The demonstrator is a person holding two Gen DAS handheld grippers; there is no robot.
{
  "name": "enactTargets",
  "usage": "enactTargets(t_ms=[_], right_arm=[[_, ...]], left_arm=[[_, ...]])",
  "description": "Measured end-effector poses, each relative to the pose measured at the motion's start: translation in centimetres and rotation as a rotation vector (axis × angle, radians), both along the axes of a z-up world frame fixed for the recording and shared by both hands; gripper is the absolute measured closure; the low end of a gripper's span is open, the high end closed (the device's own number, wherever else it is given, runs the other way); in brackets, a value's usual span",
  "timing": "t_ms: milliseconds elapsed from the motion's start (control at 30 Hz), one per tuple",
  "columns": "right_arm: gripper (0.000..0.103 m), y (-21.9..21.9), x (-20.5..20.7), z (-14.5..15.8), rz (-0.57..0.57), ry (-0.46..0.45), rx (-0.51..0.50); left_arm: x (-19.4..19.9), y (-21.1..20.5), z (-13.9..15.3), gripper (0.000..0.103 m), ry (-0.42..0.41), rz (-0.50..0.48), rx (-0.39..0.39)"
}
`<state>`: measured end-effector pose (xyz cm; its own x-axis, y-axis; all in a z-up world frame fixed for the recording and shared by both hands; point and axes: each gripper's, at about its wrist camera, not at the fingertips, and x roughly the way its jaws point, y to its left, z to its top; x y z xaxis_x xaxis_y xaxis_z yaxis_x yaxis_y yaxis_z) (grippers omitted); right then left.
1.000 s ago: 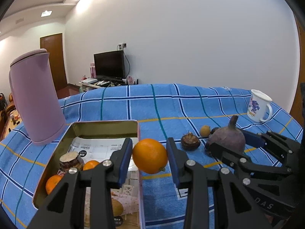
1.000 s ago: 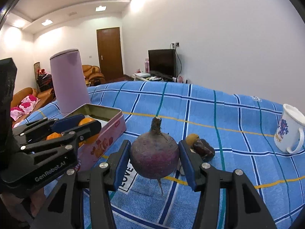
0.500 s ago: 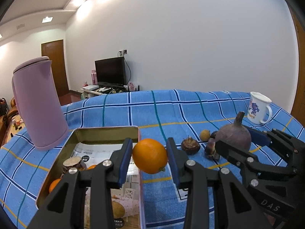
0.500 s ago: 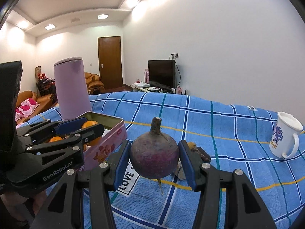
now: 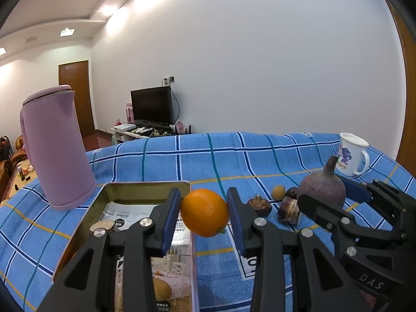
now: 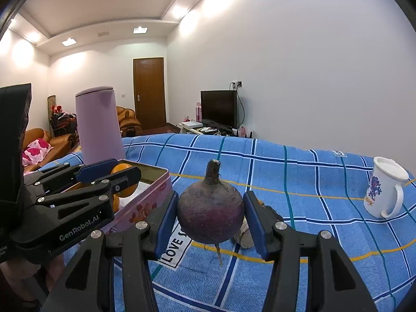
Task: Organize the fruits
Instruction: 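Carry the orange and purple turnip over the pink tin tray with both tools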
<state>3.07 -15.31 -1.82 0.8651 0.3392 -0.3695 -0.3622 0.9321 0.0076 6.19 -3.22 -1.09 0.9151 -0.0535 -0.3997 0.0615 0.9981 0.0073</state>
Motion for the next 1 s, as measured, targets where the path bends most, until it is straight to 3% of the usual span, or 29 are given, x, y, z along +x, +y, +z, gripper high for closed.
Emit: enactTargets(t_ms=[1000], right_arm=[[0.050, 1.9, -0.7, 1.9, 0.058, -0.005, -0.017]], left_arm=[[-2.3, 1.7, 1.5, 0.065, 0.016, 0.005, 0.016]])
